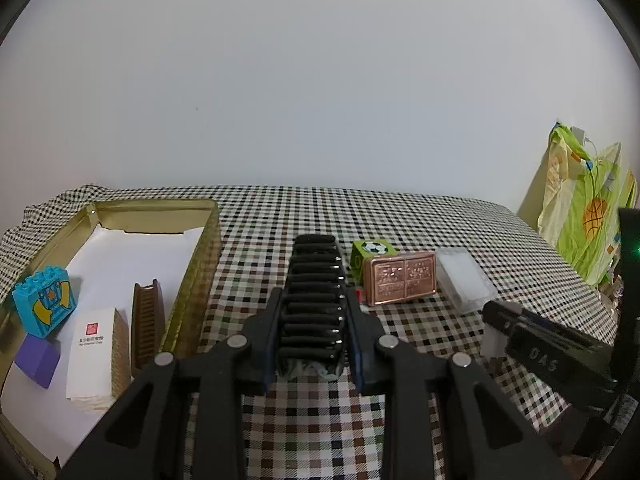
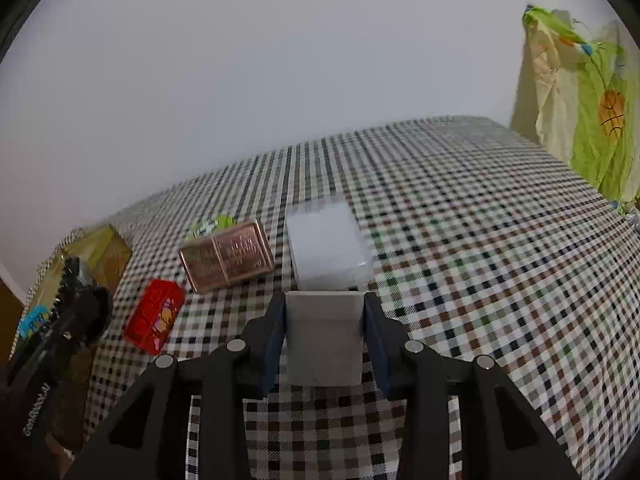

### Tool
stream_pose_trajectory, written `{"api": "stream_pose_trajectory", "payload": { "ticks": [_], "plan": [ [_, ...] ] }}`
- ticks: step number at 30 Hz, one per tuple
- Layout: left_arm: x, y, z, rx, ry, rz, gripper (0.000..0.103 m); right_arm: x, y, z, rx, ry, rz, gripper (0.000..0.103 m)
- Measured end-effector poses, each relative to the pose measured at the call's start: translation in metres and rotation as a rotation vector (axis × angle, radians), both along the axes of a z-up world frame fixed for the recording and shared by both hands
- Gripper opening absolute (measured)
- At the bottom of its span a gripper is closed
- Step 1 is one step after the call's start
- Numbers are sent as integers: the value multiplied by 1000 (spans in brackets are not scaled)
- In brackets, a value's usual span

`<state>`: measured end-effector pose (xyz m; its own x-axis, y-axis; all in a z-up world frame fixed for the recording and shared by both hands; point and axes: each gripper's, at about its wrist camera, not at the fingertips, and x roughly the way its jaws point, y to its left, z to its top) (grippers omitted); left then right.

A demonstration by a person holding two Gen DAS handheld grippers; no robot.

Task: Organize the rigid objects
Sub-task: 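Grasp the black comb with the left tool while the right tool grasps the white charger, then lift the black comb and white charger off the cloth with both tools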

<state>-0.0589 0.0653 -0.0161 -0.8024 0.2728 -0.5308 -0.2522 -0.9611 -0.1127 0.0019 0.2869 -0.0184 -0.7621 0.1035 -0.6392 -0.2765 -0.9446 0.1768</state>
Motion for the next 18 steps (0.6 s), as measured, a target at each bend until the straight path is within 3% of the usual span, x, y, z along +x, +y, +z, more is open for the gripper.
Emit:
{"api": "stream_pose_trajectory", "payload": {
  "ticks": [18],
  "plan": [
    [1, 0, 0, -4, 4, 0, 26, 19, -16, 18, 106, 98, -10, 40]
  ]
}}
